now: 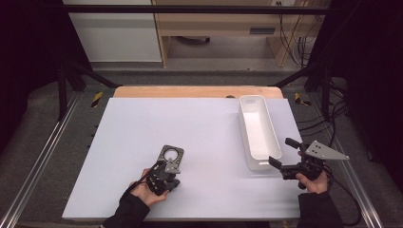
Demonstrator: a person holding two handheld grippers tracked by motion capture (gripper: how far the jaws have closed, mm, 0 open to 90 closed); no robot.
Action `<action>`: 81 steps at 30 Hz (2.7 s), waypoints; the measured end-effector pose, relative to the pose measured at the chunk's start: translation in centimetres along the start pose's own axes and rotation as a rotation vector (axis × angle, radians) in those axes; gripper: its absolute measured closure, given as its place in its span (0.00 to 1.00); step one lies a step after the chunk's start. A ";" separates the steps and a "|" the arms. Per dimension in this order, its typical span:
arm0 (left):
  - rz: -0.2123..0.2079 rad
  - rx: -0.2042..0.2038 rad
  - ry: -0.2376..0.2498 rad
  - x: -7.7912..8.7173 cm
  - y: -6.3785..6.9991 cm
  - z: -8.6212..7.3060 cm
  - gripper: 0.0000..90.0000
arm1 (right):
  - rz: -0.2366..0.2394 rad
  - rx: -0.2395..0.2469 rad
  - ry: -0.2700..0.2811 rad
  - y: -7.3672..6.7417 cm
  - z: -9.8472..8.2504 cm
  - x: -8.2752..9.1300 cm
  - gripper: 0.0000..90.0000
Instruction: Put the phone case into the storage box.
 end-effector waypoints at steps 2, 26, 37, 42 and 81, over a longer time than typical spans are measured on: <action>0.005 0.005 0.000 0.2 -0.1 -0.3 0.99 | 0.000 0.000 0.000 0.0 0.0 0.0 0.00; 0.034 0.034 0.124 3.6 -1.1 -0.8 0.93 | 0.001 0.002 0.002 0.0 0.0 0.0 0.00; 0.154 0.002 0.318 7.4 -2.3 -0.2 0.51 | 0.004 0.008 -0.005 -0.2 -0.1 -0.1 0.00; 0.126 0.035 0.386 8.5 -2.5 0.1 0.42 | 0.003 0.008 -0.006 -0.2 -0.1 -0.2 0.00; 0.145 0.102 0.404 8.6 -5.7 3.2 0.00 | -0.009 0.007 -0.011 -0.1 -0.1 -0.2 0.00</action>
Point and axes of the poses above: each handheld gripper's, and its own axes: x roughly backward along the jaws, z roughly out of its top, y roughly to its right, the point moved 5 cm from there along -x, roughly forward along the jaws, and after that the axes turned 15 degrees about -z, right-handed, at the moved point
